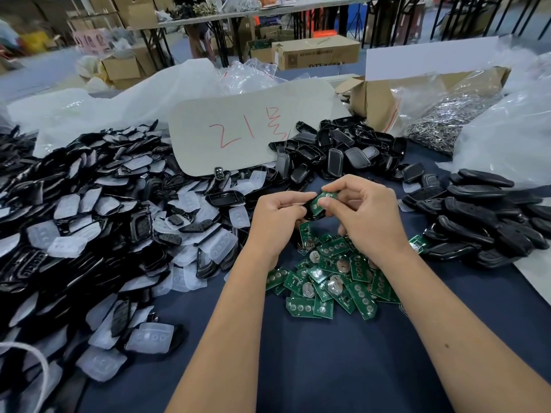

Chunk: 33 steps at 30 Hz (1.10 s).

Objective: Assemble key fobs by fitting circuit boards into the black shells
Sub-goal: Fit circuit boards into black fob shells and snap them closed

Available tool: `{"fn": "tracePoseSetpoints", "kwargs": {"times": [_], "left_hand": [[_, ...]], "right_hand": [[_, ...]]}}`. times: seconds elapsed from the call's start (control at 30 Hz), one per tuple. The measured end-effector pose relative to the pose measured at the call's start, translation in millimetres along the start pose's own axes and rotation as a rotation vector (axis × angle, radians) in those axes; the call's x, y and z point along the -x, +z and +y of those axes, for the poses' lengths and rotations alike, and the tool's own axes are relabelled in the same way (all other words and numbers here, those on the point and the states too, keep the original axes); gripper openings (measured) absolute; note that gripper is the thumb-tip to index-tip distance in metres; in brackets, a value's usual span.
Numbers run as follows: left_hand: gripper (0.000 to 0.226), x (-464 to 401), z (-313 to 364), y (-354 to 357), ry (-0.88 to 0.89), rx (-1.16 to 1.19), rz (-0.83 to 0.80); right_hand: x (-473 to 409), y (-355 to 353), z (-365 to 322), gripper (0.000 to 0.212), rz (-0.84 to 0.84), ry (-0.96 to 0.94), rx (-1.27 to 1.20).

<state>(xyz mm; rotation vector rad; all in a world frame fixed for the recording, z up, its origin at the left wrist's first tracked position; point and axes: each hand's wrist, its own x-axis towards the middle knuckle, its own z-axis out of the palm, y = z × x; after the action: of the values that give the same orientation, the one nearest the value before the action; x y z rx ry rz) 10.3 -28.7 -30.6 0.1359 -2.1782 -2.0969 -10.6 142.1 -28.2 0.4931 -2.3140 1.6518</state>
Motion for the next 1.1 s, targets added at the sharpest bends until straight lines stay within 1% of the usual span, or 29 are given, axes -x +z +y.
{"fn": "tracePoseSetpoints", "kwargs": {"times": [0.1,0.27,0.43,0.6,0.8,0.93,1.03,1.1], "left_hand": [[0.035,-0.8,-0.1,-0.6,-0.015,0.012,-0.003],[0.036,-1.3,0.2,-0.5,-0.025,0.045,-0.004],[0.036,-1.7,-0.6,-2.1,-0.032,0.079,-0.006],[0.022,0.6,0.8,-1.0,0.022,0.031,0.030],[0.020,3.0,1.2,-0.7,0.042,0.056,0.051],[0.020,4.5,-0.1,-3.4,0.064,0.068,0.053],[0.020,5.1,-0.4,-3.1,0.073,0.068,0.058],[0.020,5.3,0.5,-1.7,0.074,0.065,0.059]], "right_hand": [[0.5,1.6,-0.7,0.011,-0.031,-0.002,-0.053],[-0.2,1.7,0.6,0.011,-0.025,0.019,-0.126],[1.3,5.1,0.3,0.009,-0.005,-0.008,-0.051],[2.1,9.0,-0.4,0.014,0.021,0.008,-0.008],[2.2,11.3,0.4,0.015,0.026,0.124,-0.169],[3.2,14.9,-1.3,0.012,0.028,0.161,-0.258],[4.3,17.0,-4.0,0.011,0.034,0.164,-0.238],[6.0,17.6,-6.3,0.012,0.066,0.147,-0.164]]}}
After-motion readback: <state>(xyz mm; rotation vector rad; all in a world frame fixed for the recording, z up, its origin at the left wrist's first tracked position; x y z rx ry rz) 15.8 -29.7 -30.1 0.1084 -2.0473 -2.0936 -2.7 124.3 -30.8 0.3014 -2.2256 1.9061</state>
